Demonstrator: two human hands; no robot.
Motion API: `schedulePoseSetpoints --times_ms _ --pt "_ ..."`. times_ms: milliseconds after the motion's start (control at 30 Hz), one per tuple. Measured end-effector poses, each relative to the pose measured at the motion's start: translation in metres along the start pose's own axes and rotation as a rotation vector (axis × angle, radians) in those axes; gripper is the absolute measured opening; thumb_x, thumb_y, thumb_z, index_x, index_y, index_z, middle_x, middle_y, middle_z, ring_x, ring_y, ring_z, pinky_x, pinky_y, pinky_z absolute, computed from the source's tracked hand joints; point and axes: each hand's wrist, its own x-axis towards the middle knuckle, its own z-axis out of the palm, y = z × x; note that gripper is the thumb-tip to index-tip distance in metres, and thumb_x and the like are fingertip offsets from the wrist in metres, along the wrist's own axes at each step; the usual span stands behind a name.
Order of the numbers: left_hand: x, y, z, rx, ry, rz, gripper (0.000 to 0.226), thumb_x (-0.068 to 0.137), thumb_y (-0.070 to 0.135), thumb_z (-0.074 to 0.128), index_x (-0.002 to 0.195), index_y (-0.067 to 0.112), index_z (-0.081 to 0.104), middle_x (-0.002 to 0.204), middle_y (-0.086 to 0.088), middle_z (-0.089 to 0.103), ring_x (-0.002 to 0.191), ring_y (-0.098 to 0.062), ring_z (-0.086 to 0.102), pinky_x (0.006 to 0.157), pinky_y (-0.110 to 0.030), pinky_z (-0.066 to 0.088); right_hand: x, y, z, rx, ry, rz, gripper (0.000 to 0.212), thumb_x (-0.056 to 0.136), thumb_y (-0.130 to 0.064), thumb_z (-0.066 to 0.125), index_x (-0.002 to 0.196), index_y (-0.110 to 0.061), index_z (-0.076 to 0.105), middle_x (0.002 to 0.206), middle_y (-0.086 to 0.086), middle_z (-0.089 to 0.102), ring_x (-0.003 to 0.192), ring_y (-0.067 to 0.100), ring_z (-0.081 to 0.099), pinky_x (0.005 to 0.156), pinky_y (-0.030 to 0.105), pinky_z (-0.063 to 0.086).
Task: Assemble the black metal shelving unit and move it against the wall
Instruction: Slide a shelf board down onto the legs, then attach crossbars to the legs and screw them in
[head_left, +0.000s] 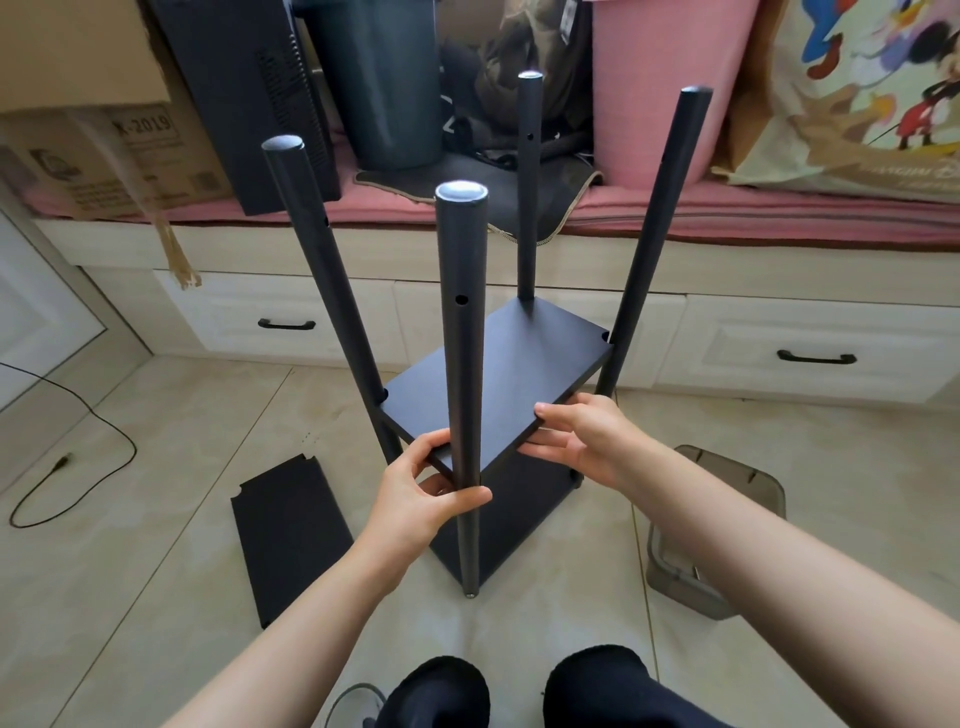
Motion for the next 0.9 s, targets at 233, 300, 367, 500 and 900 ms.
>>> schedulePoseSetpoints --times_ms 233,300,367,500,900 --pt "-0.003 -0.005 0.008 -0.024 0.045 0.029 0.058 0.064 0.006 0.092 0.106 0.041 0.071 0.097 0.014 0.072 0.089 -0.016 0.075 0.071 -0.015 0.056 -0.003 -0.003 -0.006 -0.064 0.0 -0.017 0.022 0.094 -0.002 0.062 0.114 -0.008 0.056 0.098 0.012 0.076 0.087 0.032 0.075 0.066 0.039 0.062" --pt "-0.003 -0.007 0.01 -0.033 0.054 0.038 0.057 0.064 0.006 0.092 0.106 0.037 0.072 0.094 0.013 0.073 0.088 -0.017 0.075 0.071 -0.016 0.057 -0.005 -0.005 -0.014 -0.086 -0.031 -0.015 0.018 0.095 -0.002 0.06 0.113 -0.006 0.058 0.097 0.013 0.076 0.09 0.032 0.074 0.069 0.037 0.062" --pt "-0.002 -0.007 0.013 -0.027 0.059 0.037 0.057 0.064 0.007 0.092 0.109 0.035 0.071 0.093 0.014 0.073 0.087 -0.016 0.076 0.07 -0.015 0.057 -0.007 -0.007 -0.026 -0.103 -0.04 -0.01 0.023 0.096 -0.002 0.059 0.118 0.002 0.055 0.101 0.018 0.075 0.092 0.033 0.074 0.07 0.036 0.062" --pt "-0.002 -0.007 0.016 -0.021 0.066 0.04 0.056 0.063 0.013 0.092 0.11 0.035 0.071 0.094 0.012 0.072 0.087 -0.015 0.075 0.069 -0.014 0.056 -0.01 -0.005 -0.068 -0.18 0.064 -0.018 0.032 0.098 -0.006 0.056 0.129 -0.001 0.048 0.107 0.02 0.071 0.093 0.03 0.074 0.074 0.036 0.062" --pt "-0.002 -0.008 0.027 -0.031 0.103 0.049 0.053 0.066 0.006 0.09 0.102 0.041 0.073 0.095 0.007 0.074 0.088 -0.014 0.075 0.071 -0.013 0.055 -0.024 0.102 -0.179 -1.212 0.29 0.144 0.018 0.096 -0.027 0.056 0.093 -0.01 0.062 0.106 0.013 0.066 0.107 0.033 0.061 0.08 0.031 0.041"
